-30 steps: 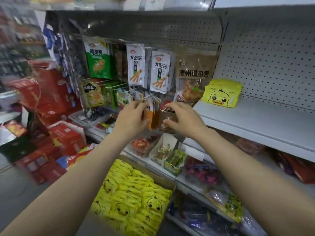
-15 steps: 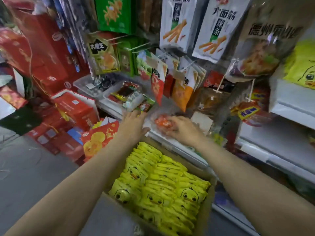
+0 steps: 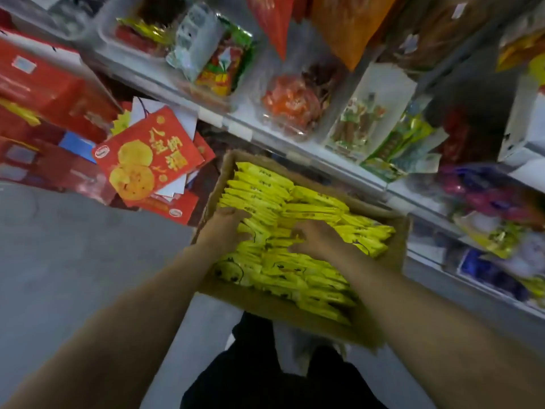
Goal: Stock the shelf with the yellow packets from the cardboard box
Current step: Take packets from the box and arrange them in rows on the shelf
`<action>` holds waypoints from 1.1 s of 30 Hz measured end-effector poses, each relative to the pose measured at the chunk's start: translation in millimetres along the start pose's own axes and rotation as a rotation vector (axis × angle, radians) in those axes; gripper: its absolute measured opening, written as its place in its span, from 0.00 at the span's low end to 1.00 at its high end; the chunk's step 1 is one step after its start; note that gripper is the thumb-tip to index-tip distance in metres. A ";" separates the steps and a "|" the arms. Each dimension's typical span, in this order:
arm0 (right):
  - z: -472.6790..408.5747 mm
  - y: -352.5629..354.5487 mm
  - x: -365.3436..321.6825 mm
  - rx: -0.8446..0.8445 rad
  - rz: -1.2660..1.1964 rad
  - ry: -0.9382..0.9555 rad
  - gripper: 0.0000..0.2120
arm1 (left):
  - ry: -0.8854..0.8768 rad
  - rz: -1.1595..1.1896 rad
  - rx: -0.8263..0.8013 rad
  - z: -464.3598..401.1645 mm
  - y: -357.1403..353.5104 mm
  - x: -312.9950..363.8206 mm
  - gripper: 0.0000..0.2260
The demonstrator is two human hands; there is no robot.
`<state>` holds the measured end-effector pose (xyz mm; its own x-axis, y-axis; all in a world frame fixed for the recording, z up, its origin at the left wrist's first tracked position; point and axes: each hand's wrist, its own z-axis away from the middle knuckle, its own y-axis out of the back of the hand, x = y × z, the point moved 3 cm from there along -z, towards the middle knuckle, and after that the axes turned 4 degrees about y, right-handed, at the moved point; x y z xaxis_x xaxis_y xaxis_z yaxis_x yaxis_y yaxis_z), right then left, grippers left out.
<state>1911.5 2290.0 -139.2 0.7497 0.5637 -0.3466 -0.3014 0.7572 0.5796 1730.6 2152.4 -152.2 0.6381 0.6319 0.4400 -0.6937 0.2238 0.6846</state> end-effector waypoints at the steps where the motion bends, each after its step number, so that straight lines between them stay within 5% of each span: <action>1: -1.5 -12.4 6.4 -0.039 -0.028 -0.012 0.18 | -0.006 -0.001 -0.008 -3.0 -8.4 -4.3 0.27; 4: -3.4 -39.0 21.4 -0.097 -0.050 -0.032 0.16 | -0.029 -0.014 0.010 -12.2 -20.4 -12.3 0.26; 13: -6.3 -75.0 35.5 0.121 0.135 0.016 0.28 | -0.010 -0.046 0.093 -25.4 -35.1 -22.0 0.26; 18: -6.0 -90.1 36.8 0.222 0.258 0.063 0.17 | 0.036 -0.144 0.105 -14.0 -42.8 -34.6 0.14; 24: 7.6 -57.7 48.6 0.148 -0.187 0.003 0.07 | 0.036 -0.160 0.258 -1.9 -30.4 -15.8 0.12; 28: 44.3 -26.9 76.2 0.063 -0.572 -0.012 0.10 | 0.122 0.169 0.203 17.6 -26.5 10.1 0.14; 33: 101.1 -3.2 121.1 0.276 -0.771 -0.015 0.09 | 0.095 0.361 0.182 50.2 -22.6 81.4 0.07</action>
<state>2062.8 2322.5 -108.4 0.6954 -0.0875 -0.7133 0.4559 0.8210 0.3438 1815.0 2161.5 -102.7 0.3253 0.7136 0.6204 -0.7915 -0.1536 0.5916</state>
